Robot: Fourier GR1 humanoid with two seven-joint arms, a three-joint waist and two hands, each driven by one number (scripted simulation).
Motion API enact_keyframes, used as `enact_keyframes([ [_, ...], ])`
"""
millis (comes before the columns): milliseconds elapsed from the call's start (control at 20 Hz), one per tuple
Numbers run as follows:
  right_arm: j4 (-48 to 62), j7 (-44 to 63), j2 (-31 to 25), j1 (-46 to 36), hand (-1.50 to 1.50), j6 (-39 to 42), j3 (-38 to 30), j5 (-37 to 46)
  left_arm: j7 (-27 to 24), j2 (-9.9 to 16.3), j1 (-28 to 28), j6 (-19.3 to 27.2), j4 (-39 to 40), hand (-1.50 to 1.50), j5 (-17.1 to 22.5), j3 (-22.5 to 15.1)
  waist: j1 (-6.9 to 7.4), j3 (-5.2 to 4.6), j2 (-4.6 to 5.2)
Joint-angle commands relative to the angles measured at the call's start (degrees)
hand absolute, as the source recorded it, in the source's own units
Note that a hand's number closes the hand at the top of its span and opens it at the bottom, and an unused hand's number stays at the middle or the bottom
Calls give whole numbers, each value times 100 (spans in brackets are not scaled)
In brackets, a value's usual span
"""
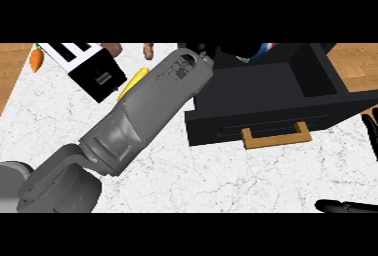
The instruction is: Pick up the can, place it into the drawer and close the drawer
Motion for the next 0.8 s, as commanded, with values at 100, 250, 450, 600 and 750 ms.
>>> enact_keyframes([
  [100, -425, 481, 26, -168, -150, -107, 241, 37, 171, -1, -85, 372, 72, -150, 184, -195, -145, -6, 3],
  [250, -5, 106, -136, -105, -150, 77, -76, -139, -29, -1, 154, 548, -55, -150, 315, -227, -75, 1, -1],
  [450, -190, 210, -88, -99, -150, 35, 128, 54, -272, -1, 79, 525, 121, -150, 407, -164, -143, -5, 45],
  [600, -270, 170, -133, -128, -150, -41, 90, 226, -211, -1, 297, 763, -142, -150, 555, -338, -114, -5, 2],
  [750, -447, -249, -282, -27, -150, 27, 90, 620, -317, -1, 242, 812, -1, -150, 690, -194, -157, -6, 21],
])
